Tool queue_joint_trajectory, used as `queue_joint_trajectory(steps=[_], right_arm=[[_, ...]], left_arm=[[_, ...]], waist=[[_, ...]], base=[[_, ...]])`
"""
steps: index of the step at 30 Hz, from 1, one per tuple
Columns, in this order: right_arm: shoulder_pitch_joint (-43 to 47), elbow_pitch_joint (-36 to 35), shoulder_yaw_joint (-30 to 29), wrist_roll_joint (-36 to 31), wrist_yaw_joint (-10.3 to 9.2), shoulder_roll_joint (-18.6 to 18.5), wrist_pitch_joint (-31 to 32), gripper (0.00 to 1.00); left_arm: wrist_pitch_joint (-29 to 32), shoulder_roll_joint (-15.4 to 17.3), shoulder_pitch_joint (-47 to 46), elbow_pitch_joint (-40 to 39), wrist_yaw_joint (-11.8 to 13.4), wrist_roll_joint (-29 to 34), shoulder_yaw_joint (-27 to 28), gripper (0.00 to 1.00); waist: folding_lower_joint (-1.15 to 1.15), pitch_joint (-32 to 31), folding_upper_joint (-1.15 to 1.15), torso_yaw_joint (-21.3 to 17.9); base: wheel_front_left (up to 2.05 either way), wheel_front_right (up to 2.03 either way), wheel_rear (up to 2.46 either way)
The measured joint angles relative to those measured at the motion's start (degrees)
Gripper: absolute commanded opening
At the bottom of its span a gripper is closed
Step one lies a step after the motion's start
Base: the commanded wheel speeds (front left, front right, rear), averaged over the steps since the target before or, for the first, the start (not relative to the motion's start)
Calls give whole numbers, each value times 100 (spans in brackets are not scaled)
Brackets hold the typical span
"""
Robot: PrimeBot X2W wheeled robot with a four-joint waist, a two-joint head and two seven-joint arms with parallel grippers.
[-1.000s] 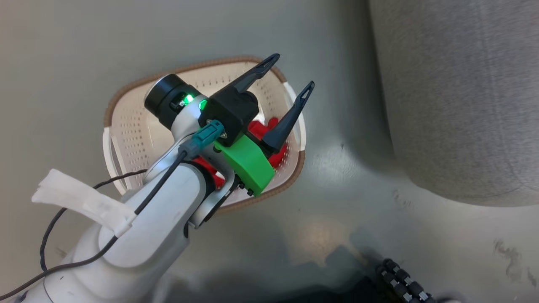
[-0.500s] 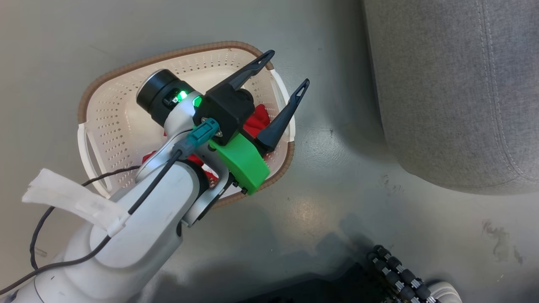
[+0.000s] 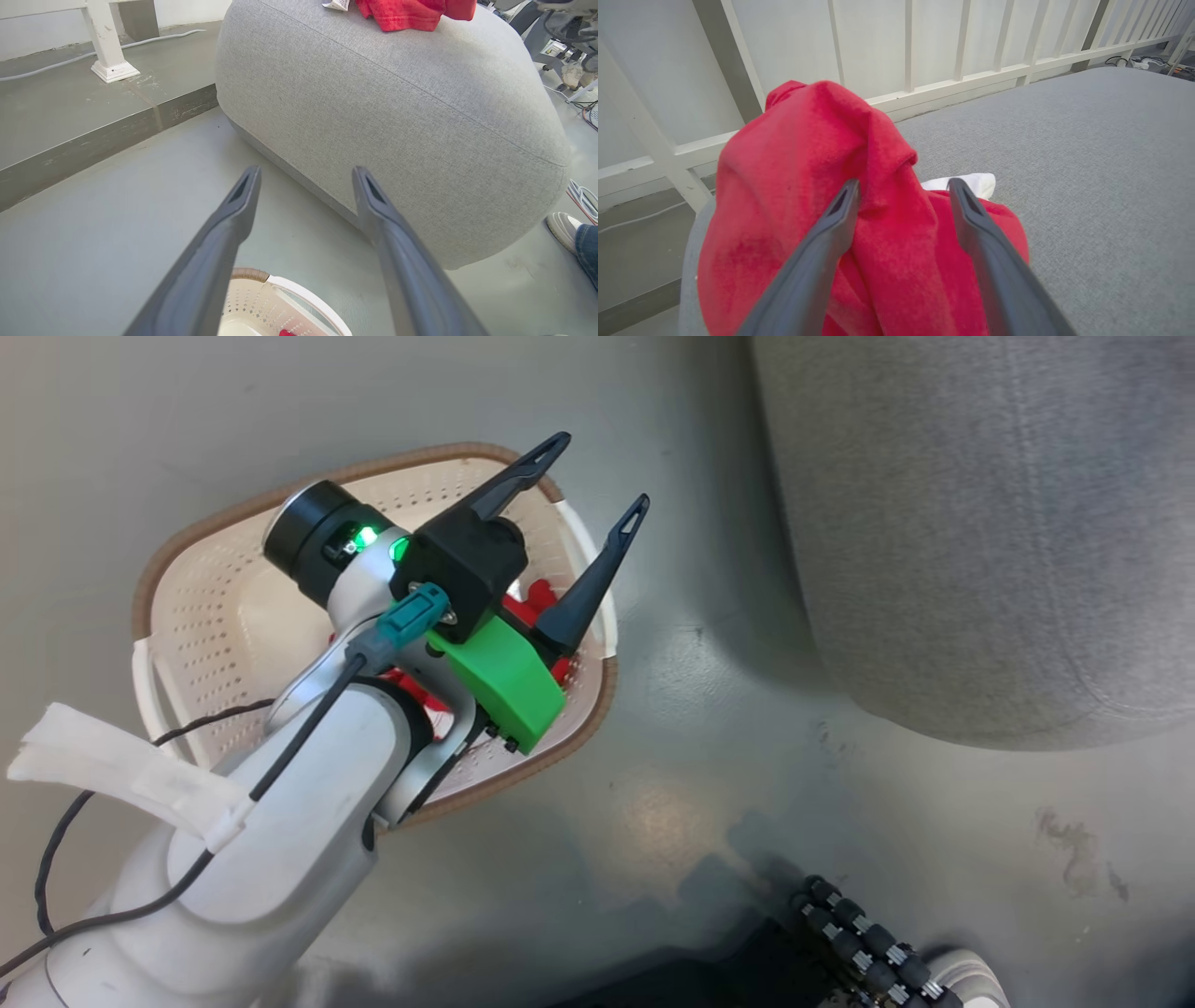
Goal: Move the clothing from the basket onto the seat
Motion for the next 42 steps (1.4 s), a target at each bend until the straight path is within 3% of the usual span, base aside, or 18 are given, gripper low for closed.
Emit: queue_joint_trajectory(steps=[12, 22, 32, 42], right_arm=[[451, -537, -96, -71, 176, 181, 0, 100], [942, -1162, 81, -487, 312, 380, -12, 100], [1550, -1611, 537, -750, 448, 816, -16, 100], [2320, -1869, 949, -973, 502, 1126, -16, 100]], left_arm=[[-91, 137, 35, 123, 1, -82, 76, 100], [-572, 99, 215, 385, 0, -205, 290, 100], [-1240, -44, 630, 810, 175, -550, 761, 100], [-1648, -90, 1230, 1379, 361, -850, 1161, 100]], waist=[[0, -248, 0, -392], [0, -755, 0, -537], [0, -1437, 0, -329], [0, -2150, 0, 161]], base=[[0, 0, 0], [0, 0, 0], [0, 0, 0], [0, 0, 0]])
